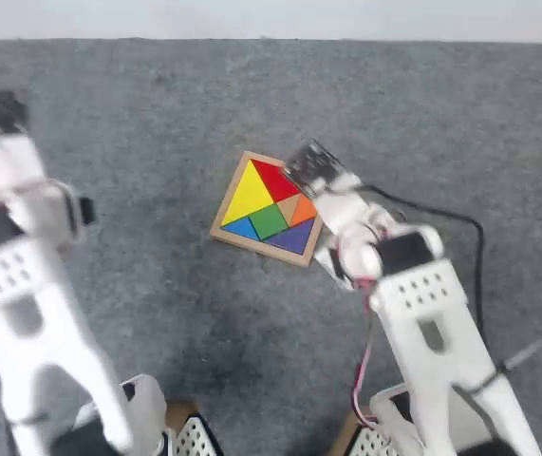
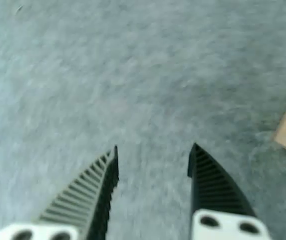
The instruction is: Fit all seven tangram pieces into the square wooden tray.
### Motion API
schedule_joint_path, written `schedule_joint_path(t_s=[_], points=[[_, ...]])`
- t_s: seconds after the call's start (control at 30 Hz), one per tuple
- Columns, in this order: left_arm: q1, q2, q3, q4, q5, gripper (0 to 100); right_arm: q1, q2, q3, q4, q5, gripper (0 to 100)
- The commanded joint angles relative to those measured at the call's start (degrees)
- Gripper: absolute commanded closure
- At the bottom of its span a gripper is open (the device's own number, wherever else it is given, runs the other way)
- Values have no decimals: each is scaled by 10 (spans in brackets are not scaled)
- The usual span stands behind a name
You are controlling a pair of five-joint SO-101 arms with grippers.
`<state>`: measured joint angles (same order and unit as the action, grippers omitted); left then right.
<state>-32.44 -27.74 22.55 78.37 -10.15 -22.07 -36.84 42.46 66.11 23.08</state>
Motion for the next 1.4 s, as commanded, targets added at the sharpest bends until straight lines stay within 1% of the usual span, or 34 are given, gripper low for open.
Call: schedule_joint_path(t_s=[0.0, 0.17, 0.33, 0.43, 0.57, 0.7, 0.77, 1.0, 1.07, 1.17, 1.3, 1.37], points=[[41, -168, 196, -123, -9, 782, 58, -84, 55, -15, -7, 991], [59, -290, 369, -253, -9, 782, 130, -159, 129, -15, -7, 990], [62, -381, 507, -357, -9, 782, 144, -221, 209, -19, -7, 991], [76, -423, 575, -391, -9, 782, 145, -257, 274, -61, -7, 991], [94, -477, 646, -415, -9, 782, 145, -313, 372, -130, -7, 991], [102, -541, 709, -435, -9, 782, 146, -380, 437, -148, -7, 991], [108, -574, 744, -444, -8, 782, 162, -418, 459, -147, -7, 991], [110, -658, 742, -343, -7, 782, 271, -551, 544, -145, -8, 991], [109, -674, 742, -309, -8, 782, 291, -582, 544, -112, -8, 990], [109, -693, 742, -258, -9, 782, 296, -621, 543, -49, -9, 990], [112, -703, 742, -211, -9, 781, 296, -666, 541, 45, -9, 990], [112, -702, 742, -187, -9, 781, 298, -672, 540, 66, -4, 990]])
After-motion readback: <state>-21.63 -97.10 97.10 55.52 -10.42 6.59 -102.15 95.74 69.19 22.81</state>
